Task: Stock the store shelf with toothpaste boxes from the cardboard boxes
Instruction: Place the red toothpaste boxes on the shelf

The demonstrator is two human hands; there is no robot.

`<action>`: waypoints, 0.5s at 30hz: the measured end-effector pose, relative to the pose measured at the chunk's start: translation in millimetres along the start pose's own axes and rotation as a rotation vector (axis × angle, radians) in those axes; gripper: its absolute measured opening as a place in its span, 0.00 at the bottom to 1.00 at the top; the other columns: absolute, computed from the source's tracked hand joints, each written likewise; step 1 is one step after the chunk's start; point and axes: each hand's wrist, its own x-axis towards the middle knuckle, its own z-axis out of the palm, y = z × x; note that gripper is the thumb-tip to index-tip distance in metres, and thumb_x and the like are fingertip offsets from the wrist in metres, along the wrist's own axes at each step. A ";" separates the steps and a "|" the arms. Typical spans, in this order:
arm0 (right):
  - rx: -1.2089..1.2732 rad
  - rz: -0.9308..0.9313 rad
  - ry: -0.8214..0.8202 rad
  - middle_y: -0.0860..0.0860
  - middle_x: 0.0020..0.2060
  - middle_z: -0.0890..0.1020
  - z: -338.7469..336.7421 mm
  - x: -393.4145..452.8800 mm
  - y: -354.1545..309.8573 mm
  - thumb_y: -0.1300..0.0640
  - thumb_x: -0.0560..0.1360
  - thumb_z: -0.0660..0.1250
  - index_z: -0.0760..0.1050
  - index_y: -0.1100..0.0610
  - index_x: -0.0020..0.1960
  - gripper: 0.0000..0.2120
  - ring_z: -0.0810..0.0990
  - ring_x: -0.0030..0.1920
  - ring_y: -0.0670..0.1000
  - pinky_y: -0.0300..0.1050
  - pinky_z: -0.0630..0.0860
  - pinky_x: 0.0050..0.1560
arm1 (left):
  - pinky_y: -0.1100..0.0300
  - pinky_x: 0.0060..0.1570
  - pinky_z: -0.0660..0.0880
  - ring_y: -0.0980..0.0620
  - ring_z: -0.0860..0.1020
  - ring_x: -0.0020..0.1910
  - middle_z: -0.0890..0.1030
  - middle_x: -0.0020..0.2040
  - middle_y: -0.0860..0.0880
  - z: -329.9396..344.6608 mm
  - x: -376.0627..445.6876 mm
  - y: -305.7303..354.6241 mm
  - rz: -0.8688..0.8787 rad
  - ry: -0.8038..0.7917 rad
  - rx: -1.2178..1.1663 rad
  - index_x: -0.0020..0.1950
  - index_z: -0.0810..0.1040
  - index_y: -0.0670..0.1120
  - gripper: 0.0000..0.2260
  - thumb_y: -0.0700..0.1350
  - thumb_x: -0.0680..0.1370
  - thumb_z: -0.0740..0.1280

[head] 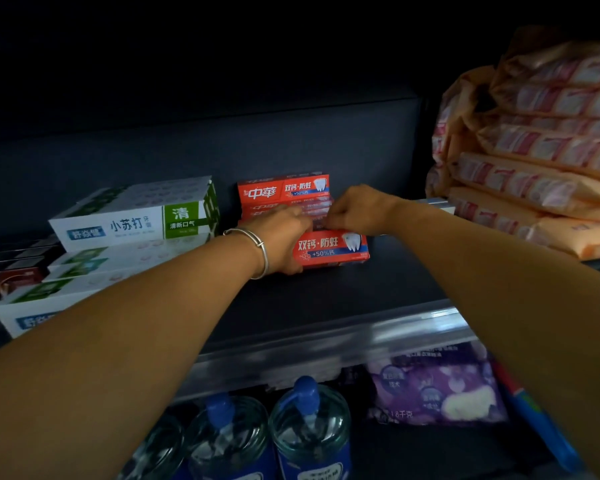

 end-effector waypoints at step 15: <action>-0.046 -0.046 0.025 0.53 0.64 0.74 -23.0 5.0 7.1 0.57 0.74 0.69 0.69 0.56 0.68 0.24 0.75 0.62 0.52 0.48 0.73 0.63 | 0.54 0.63 0.68 0.47 0.65 0.65 0.67 0.65 0.46 -15.5 5.3 0.0 -0.077 0.225 0.085 0.68 0.66 0.45 0.26 0.47 0.72 0.71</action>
